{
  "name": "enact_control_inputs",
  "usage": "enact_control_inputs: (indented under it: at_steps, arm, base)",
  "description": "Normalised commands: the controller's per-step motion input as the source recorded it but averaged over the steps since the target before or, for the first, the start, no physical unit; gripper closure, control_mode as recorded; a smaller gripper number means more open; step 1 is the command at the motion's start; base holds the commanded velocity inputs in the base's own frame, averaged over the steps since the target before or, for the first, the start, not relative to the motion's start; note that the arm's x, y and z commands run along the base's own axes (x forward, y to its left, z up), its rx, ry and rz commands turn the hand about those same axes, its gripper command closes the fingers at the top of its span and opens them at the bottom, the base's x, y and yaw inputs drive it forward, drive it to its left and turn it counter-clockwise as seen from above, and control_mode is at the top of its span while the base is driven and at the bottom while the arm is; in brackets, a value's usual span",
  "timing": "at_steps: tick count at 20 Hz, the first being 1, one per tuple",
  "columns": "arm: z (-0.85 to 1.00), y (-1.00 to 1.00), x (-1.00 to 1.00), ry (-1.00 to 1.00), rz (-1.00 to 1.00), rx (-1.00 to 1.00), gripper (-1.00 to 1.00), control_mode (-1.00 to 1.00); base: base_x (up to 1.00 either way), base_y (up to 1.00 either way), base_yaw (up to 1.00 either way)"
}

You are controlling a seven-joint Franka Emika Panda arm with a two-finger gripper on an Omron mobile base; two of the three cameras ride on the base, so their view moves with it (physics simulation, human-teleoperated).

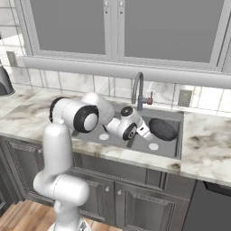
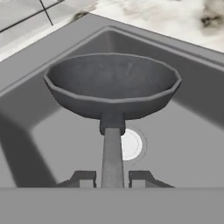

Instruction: Move the pot and pan from the stove into the sink.

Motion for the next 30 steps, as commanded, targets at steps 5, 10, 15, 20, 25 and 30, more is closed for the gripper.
enact_control_inputs:
  at_steps: [5, 10, 15, 20, 25, 30]
  arm:
    - [-0.25, -0.25, 0.24, 0.0, 0.0, 0.0, 1.0, -1.0]
    - [-0.32, -0.29, 0.14, 0.0, 0.01, 0.0, 1.0, -1.0]
    - [-0.34, -0.54, 0.04, 0.0, 0.06, 0.02, 1.0, -1.0]
    - [-0.11, -0.37, 0.01, 0.0, 0.08, 0.04, -1.0, -1.0]
    - [0.23, 0.04, 0.0, 0.0, -0.01, 0.03, -1.0, -1.0]
    - [0.97, 0.3, 0.0, 0.0, -0.04, 0.05, -1.0, -1.0]
  base:
    - [0.0, 0.0, 0.0]
    - [0.0, 0.0, 0.0]
    - [0.0, 0.0, 0.0]
    - [0.0, 0.0, 0.0]
    - [0.0, 0.0, 0.0]
    - [0.0, 0.0, 0.0]
